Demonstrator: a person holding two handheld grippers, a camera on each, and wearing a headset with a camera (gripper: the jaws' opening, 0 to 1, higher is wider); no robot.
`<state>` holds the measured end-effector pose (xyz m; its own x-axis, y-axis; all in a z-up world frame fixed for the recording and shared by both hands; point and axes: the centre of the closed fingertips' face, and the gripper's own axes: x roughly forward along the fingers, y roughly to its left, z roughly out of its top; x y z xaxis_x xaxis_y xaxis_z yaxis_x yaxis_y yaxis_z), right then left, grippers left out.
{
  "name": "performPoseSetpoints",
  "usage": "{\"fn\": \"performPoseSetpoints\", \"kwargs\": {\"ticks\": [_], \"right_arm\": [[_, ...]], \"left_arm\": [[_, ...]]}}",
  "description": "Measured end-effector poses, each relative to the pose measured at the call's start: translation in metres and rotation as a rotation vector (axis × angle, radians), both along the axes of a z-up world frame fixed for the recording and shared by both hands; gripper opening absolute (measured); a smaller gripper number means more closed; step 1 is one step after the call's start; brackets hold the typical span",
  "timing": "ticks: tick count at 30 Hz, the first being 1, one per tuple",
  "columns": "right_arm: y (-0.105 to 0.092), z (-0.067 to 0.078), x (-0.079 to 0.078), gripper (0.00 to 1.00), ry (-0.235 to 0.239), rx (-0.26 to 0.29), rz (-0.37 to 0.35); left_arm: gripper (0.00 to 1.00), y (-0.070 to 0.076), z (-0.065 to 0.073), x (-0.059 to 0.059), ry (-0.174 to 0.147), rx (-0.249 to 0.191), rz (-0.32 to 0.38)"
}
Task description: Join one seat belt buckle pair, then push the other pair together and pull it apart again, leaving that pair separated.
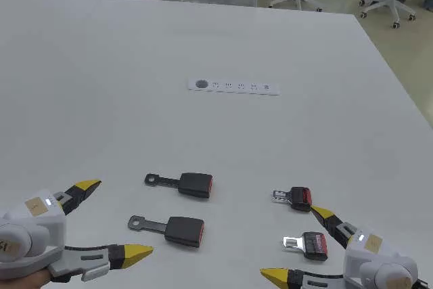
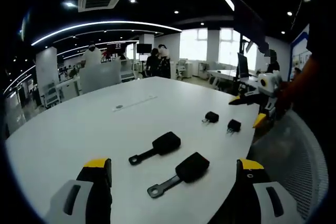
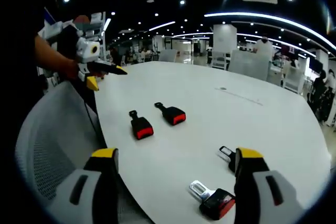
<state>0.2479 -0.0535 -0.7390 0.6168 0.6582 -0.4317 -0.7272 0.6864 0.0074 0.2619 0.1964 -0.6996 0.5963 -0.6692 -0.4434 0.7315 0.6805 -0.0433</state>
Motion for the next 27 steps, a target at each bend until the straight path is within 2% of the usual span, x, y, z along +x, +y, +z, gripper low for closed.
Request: {"fn": "performPoseSetpoints", "kwargs": {"ticks": [4,20,27], "right_arm": [[0.0019,0.0013,0.0006,0.94,0.000,0.012,-0.005],[0.0040,-0.0030,-0.0008,0.95,0.011,0.000,0.001],[0.0043,-0.0042,-0.0014,0.96,0.016,0.001,0.000]], "left_arm": [[1.00,0.0010,0.0002,0.0007,-0.001,-0.002,0.002],[1.00,0.0010,-0.0023,0.0006,0.006,-0.003,-0.002],[1.00,0.0026,-0.0098,-0.0027,0.028,0.005,-0.003]]}}
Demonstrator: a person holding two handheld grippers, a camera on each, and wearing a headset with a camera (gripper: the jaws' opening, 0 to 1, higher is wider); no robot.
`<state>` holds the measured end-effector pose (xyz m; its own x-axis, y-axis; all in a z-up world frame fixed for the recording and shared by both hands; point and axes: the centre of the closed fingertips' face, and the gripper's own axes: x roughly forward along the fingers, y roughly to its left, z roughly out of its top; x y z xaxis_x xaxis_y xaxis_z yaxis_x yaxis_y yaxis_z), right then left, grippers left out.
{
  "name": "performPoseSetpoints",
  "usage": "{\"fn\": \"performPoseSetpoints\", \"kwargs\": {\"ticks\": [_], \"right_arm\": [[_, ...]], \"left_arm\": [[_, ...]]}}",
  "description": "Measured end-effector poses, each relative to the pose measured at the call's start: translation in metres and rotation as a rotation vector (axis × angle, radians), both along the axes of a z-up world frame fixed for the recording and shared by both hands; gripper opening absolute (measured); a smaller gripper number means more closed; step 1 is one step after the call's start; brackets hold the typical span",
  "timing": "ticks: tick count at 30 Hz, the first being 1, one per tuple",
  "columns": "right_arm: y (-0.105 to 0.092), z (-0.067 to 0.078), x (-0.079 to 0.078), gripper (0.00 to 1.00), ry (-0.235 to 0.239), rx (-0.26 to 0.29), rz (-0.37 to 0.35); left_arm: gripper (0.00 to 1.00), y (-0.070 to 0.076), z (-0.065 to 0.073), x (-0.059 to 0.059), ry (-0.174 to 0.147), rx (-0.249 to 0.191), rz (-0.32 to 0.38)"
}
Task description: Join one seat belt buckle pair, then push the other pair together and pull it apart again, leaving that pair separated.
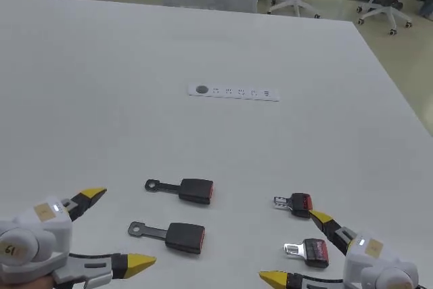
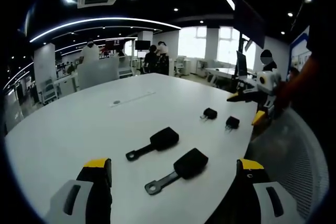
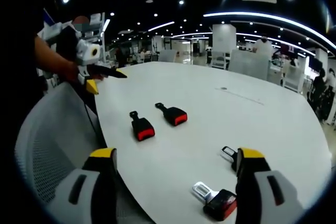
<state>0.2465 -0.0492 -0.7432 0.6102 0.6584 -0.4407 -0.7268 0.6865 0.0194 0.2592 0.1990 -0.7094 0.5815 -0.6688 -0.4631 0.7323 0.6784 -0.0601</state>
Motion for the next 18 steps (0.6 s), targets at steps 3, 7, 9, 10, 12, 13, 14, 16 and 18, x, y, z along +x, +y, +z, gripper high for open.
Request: {"fn": "performPoseSetpoints", "kwargs": {"ticks": [3,7,9,10,12,13,14,16,18], "right_arm": [[0.0001,0.0005,0.0000,0.96,-0.001,0.002,0.001],[-0.0009,0.0006,0.0001,0.96,0.000,0.004,-0.003],[-0.0013,0.0001,-0.0002,0.96,0.001,0.001,-0.003],[-0.0013,0.0002,-0.0005,0.96,0.001,0.002,-0.003],[-0.0016,0.0004,-0.0012,0.97,0.001,0.004,-0.004],[-0.0019,0.0004,-0.0015,0.97,0.001,0.005,-0.005],[-0.0023,0.0003,-0.0022,0.97,0.001,0.005,-0.005],[-0.0032,-0.0001,-0.0031,0.97,0.001,0.004,-0.007],[-0.0046,-0.0004,-0.0042,0.97,0.002,0.005,-0.009]], "left_arm": [[1.00,0.0016,-0.0020,-0.0001,0.002,0.000,0.005],[1.00,0.0019,-0.0028,-0.0007,0.005,0.002,0.006],[1.00,0.0019,-0.0025,-0.0008,0.005,0.000,0.007],[1.00,0.0025,-0.0029,-0.0007,0.007,0.003,0.010],[1.00,0.0038,-0.0041,-0.0005,0.009,0.008,0.015],[1.00,0.0035,-0.0041,-0.0009,0.012,0.005,0.015],[1.00,0.0033,-0.0044,-0.0014,0.013,0.006,0.014],[1.00,0.0032,-0.0052,-0.0025,0.015,0.013,0.011],[1.00,0.0036,-0.0067,-0.0032,0.021,0.016,0.008]]}}
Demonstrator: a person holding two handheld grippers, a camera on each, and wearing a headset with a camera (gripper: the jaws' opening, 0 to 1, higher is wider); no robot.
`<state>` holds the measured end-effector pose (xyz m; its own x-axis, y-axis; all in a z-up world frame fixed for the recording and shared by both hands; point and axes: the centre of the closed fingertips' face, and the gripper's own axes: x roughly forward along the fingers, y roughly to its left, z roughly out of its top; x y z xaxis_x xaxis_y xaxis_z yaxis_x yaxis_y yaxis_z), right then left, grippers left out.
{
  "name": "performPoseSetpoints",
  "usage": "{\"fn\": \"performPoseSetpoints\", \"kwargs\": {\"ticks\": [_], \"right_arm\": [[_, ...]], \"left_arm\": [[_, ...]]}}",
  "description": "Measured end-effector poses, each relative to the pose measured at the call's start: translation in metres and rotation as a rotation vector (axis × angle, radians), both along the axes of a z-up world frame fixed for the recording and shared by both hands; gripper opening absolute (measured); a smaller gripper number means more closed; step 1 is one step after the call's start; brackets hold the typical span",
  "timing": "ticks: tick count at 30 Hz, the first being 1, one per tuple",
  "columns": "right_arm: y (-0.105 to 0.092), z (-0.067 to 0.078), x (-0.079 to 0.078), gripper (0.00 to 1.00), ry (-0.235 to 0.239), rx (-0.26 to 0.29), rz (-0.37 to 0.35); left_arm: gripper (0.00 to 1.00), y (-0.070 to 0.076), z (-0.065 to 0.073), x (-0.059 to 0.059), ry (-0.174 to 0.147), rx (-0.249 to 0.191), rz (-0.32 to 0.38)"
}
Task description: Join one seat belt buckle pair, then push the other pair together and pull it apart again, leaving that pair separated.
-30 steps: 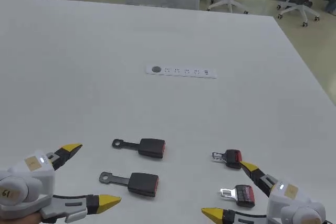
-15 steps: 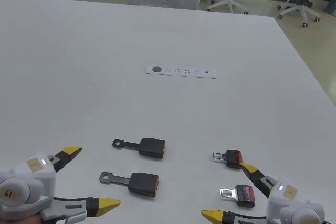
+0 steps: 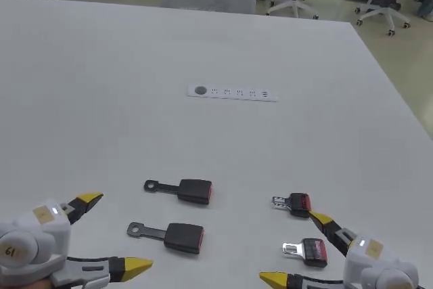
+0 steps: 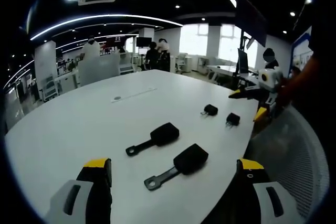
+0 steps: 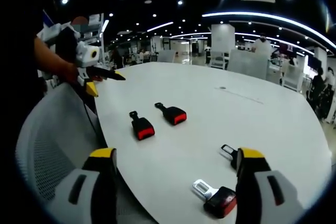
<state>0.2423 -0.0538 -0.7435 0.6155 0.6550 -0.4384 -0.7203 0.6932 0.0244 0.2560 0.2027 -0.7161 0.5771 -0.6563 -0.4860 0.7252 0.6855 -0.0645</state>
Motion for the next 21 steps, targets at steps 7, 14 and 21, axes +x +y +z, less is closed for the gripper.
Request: {"fn": "performPoseSetpoints", "kwargs": {"ticks": [7,14,21], "right_arm": [[-0.0031,-0.0017,-0.0035,0.97,0.005,-0.004,-0.001],[-0.0035,-0.0008,-0.0040,0.97,0.002,-0.003,0.001],[-0.0039,0.0004,-0.0057,0.97,-0.001,0.002,-0.002]], "left_arm": [[1.00,0.0000,-0.0042,-0.0024,0.013,0.010,-0.006],[1.00,0.0002,-0.0051,-0.0022,0.011,0.015,-0.010],[1.00,0.0003,-0.0059,-0.0040,0.010,0.019,-0.011]]}}
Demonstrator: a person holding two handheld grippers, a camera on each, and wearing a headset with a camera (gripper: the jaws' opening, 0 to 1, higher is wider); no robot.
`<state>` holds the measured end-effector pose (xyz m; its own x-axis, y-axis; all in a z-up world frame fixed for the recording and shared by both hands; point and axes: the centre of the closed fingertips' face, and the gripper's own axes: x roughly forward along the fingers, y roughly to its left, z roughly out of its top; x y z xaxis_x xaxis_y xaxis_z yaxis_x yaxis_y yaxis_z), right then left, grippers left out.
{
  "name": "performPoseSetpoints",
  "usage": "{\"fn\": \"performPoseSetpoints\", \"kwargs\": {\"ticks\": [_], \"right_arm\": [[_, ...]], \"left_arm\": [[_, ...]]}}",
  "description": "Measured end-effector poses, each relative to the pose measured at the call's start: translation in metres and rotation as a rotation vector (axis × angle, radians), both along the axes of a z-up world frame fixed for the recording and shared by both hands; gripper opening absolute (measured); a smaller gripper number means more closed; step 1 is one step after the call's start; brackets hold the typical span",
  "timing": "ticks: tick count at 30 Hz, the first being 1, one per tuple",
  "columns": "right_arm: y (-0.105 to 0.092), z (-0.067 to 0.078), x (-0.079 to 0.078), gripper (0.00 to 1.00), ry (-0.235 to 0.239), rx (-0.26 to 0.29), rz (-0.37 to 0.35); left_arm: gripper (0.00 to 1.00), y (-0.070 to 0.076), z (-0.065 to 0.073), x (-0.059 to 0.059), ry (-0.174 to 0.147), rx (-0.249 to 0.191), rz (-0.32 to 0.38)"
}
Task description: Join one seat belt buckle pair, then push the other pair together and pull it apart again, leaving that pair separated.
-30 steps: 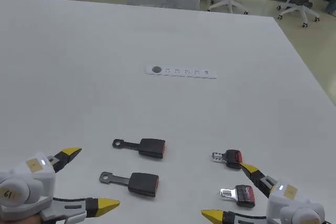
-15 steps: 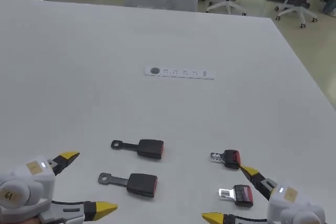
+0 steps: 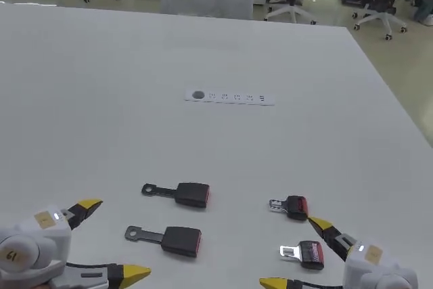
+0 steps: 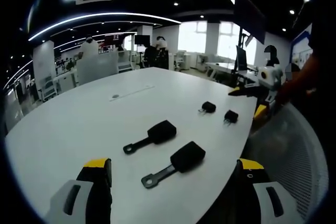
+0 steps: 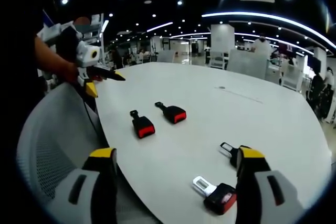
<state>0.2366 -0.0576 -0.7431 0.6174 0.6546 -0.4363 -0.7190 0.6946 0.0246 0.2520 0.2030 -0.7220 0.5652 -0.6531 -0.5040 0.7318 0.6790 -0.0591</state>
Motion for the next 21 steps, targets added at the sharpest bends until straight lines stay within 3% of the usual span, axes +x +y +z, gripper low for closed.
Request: {"fn": "performPoseSetpoints", "kwargs": {"ticks": [21], "right_arm": [[-0.010,-0.001,-0.001,0.96,-0.001,-0.002,-0.004]], "left_arm": [[1.00,-0.002,-0.002,-0.007,0.005,0.012,-0.003]]}}
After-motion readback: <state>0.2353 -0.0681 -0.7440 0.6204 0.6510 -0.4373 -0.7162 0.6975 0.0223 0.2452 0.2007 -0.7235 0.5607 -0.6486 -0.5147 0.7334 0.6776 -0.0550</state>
